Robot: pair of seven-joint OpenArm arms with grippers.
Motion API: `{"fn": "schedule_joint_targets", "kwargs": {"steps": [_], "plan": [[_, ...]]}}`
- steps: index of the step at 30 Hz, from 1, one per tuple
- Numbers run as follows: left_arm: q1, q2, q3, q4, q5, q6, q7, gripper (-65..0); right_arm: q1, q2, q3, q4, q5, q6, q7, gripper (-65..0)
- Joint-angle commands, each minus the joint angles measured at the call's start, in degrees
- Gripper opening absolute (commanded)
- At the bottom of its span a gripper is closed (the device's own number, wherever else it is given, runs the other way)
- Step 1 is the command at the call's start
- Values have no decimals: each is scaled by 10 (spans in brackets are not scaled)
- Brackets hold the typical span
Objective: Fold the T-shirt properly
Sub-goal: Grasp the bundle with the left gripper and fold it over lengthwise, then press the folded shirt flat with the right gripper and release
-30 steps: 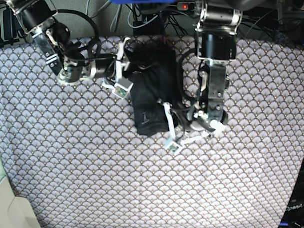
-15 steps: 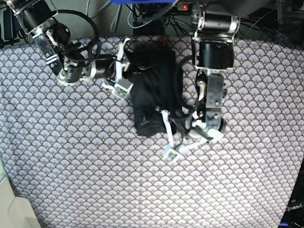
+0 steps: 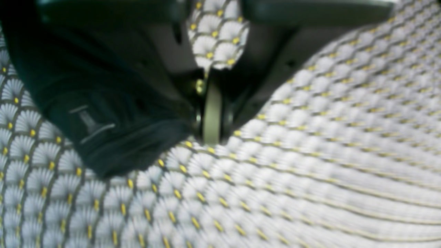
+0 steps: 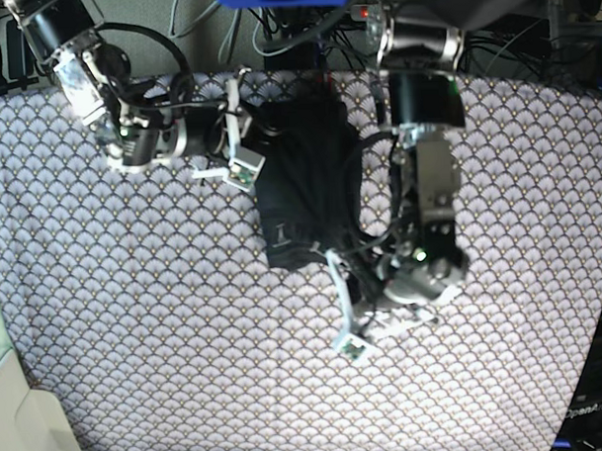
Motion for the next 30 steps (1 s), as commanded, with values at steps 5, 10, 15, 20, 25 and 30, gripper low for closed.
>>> {"fn": "schedule_joint_targets", "kwargs": {"steps": [5,10,15,20,25,30], "plan": [[31,-20,2,177,-3,1,69,-650,-15,11,38,95,8,-2,-32,-581],[83,-70,-4,241,1,1,112,-650,-15,9,45,137,8,-2,-56,-581],[161,-104,-100,241,-3,-1,106,-650,-12,-7,44,138,8,-2,-63,-581],[218,-131,-213,238,-2,-51,105,-650,-6,-32,42,136,8,-2,-63,-581],[260,-149,-312,238,1,-51,105,-650,13,-61,2,132,8,-2,-63,-581],[284,-150,-361,238,2,-51,105,-650,18,-88,-15,130,8,-2,-57,-581]]}}
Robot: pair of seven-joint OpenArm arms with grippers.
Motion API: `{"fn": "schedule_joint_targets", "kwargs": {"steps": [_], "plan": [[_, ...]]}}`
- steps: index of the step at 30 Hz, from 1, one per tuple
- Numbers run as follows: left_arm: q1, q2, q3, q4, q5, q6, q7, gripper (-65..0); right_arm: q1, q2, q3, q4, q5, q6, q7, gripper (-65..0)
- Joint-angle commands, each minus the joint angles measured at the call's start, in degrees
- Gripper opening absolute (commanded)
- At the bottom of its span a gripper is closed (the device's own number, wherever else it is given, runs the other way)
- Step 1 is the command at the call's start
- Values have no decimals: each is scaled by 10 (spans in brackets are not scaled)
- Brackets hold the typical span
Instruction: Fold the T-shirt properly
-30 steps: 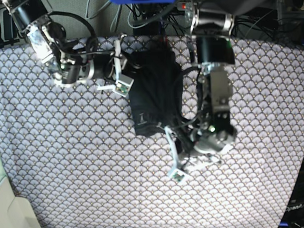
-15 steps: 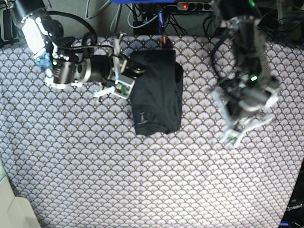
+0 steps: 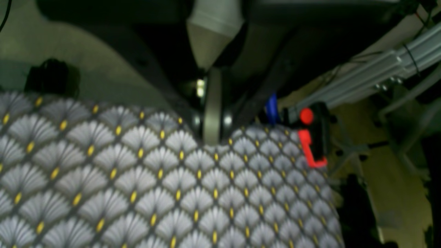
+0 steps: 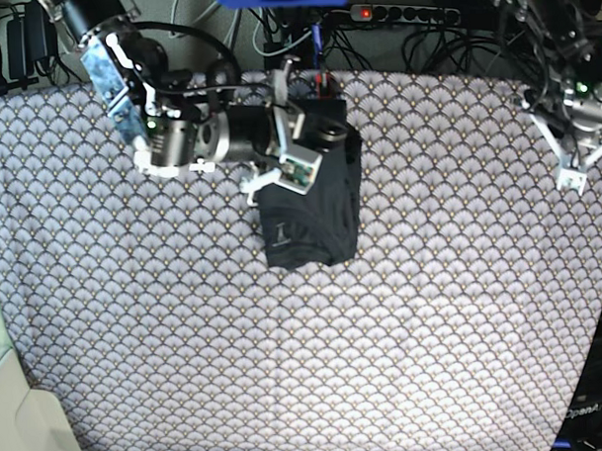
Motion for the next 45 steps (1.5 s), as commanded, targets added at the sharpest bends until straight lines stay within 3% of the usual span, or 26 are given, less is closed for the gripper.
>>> {"fn": "schedule_joint_targets", "kwargs": {"steps": [1,18,24,29,34,39,45], "plan": [[1,-7,-10,10,2,1,-4,-650,7,-4,2,0,12,0,16,-581],[55,-19,-55,15,2,1,-3,-650,53,-1,-79,-318,12,0,235,-581],[55,-19,-56,15,2,1,-3,-650,57,-5,-83,-370,12,0,267,-581],[50,-19,-55,16,2,1,-3,-650,59,14,-81,-319,12,0,236,-581],[48,-19,-56,17,0,1,-3,-650,40,50,-71,-164,13,0,167,-581],[50,-19,-56,17,1,1,-3,-650,9,76,-28,-21,13,0,95,-581],[55,-18,-78,17,3,1,-3,-650,-59,122,42,43,12,0,55,-582]]}}
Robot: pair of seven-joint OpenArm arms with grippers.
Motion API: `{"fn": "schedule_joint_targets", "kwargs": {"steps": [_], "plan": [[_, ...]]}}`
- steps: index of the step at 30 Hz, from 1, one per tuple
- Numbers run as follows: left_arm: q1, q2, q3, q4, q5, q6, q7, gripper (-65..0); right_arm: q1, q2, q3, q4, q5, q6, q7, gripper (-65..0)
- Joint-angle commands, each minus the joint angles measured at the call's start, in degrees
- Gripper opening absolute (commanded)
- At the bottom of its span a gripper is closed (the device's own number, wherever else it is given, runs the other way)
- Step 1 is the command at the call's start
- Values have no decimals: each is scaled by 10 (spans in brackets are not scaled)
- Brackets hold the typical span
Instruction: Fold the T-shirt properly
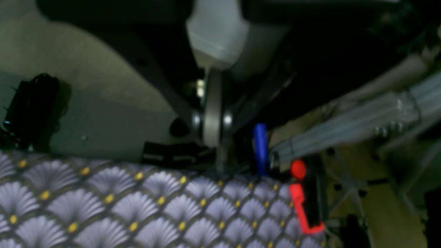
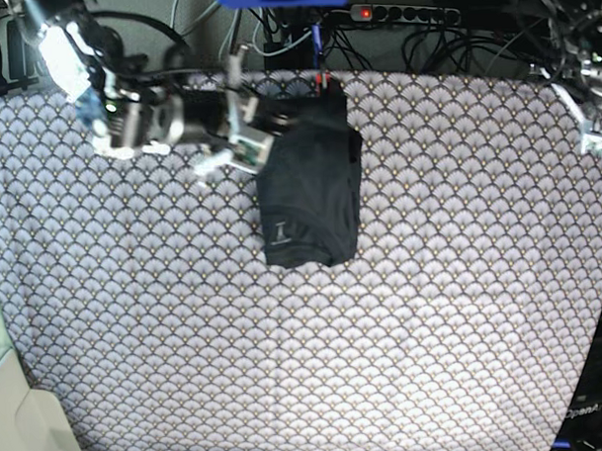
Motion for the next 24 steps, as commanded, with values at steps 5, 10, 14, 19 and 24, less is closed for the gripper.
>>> {"fn": "schedule_joint_targets", "kwargs": {"steps": [5,10,14,19,24], "plan": [[20,-8,-5,12,4,1,-26,-650,-68,58,77,32,10,2,17,-603],[57,12,-1,10,41,1,-98,-650,-166,87,176,29,10,2,59,-650],[84,52,-1,9,107,1,-179,-650,-260,96,265,27,10,2,118,-650],[108,107,-1,4,174,1,-269,-650,-344,99,338,26,9,2,167,-650],[108,158,-6,2,265,1,-336,-650,-413,89,382,-12,-5,2,226,-650]]}}
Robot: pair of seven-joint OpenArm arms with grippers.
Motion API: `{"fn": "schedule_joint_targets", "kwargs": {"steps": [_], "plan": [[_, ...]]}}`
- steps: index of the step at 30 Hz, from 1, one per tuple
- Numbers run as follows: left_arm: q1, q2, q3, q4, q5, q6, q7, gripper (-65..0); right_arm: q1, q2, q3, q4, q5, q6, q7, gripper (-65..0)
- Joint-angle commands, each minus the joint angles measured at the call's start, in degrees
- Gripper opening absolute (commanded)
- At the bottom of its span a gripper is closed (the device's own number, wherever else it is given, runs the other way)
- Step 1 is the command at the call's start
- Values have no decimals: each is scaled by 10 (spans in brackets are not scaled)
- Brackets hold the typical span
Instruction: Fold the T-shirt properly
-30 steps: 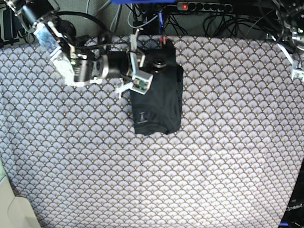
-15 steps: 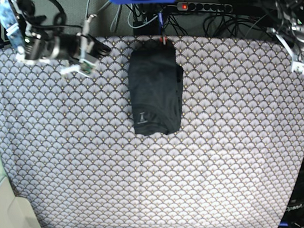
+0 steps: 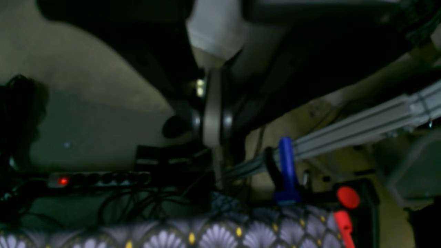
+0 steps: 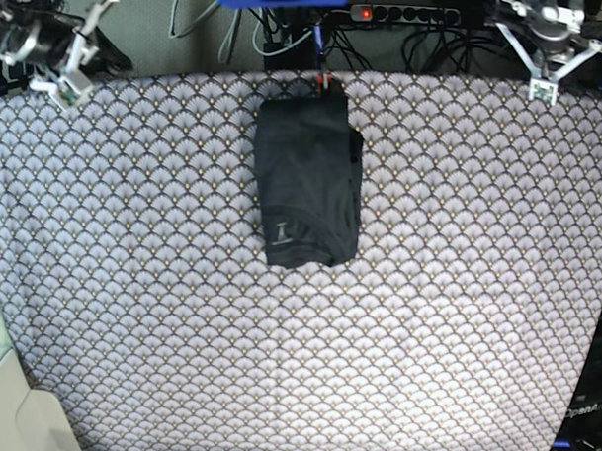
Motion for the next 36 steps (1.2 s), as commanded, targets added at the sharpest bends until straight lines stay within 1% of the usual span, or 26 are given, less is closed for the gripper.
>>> {"fn": "schedule_joint_targets", "kwargs": {"steps": [1,4,10,12,15,17,20,24,28,30,33,36], "plan": [[3,-6,-3,9,16,4,-16,-650,-13,-4,5,-7,0,4,25,-650],[3,-6,-3,7,34,4,-35,-650,-32,-24,4,-45,-41,4,69,-650],[15,-6,-17,-47,31,4,-41,-650,-49,-89,8,-113,-112,4,133,-650],[15,-6,-19,-64,31,4,-46,-650,-51,-113,28,-135,-132,4,154,-650],[15,-6,-19,-105,35,4,-85,-650,-47,-159,74,-164,-169,4,170,-650],[15,-6,-19,-144,35,4,-110,-650,-44,-183,106,-180,-199,4,184,-650],[16,-6,-22,-203,36,4,-134,-650,-30,-225,157,-207,-243,4,220,-650],[18,-6,-38,-260,36,4,-181,-650,-3,-267,202,-251,-323,4,257,-650],[18,-6,-39,-326,36,4,-215,-650,28,-300,227,-317,-386,4,315,-650],[18,-6,-39,-359,47,4,-235,-650,42,-315,242,-349,-416,4,346,-650],[18,-6,-39,-406,66,4,-280,-650,57,-324,256,-397,-454,4,384,-650],[18,-6,-39,-463,68,4,-325,-650,73,-325,266,-442,-474,4,405,-650]]}}
